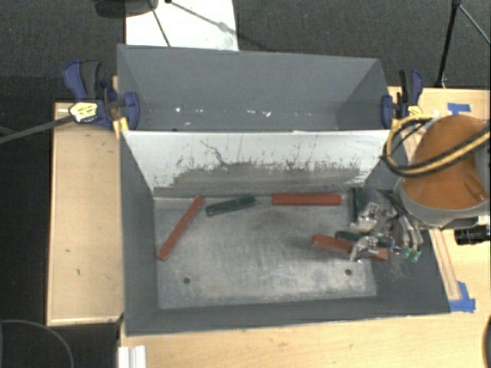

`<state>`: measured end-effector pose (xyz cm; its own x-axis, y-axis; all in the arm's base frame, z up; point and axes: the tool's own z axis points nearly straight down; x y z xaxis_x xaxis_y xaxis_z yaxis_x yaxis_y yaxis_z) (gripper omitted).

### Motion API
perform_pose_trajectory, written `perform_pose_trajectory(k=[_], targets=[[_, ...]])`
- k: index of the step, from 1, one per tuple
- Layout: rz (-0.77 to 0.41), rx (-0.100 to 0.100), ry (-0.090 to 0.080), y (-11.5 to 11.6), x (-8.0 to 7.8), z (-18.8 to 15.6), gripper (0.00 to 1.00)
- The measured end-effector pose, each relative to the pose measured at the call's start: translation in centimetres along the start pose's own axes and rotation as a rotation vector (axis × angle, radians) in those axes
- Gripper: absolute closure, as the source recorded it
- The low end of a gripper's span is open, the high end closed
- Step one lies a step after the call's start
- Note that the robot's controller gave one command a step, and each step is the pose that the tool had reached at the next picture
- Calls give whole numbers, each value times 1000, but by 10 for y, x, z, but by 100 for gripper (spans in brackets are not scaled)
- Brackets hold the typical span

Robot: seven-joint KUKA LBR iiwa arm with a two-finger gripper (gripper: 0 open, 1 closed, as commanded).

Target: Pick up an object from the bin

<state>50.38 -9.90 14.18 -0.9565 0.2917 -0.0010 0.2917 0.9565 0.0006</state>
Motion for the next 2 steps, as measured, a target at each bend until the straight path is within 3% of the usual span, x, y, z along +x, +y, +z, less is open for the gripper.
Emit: perform_pose_trajectory(k=[2], targets=[[-4, 0, -5, 0, -1, -17, 100]])
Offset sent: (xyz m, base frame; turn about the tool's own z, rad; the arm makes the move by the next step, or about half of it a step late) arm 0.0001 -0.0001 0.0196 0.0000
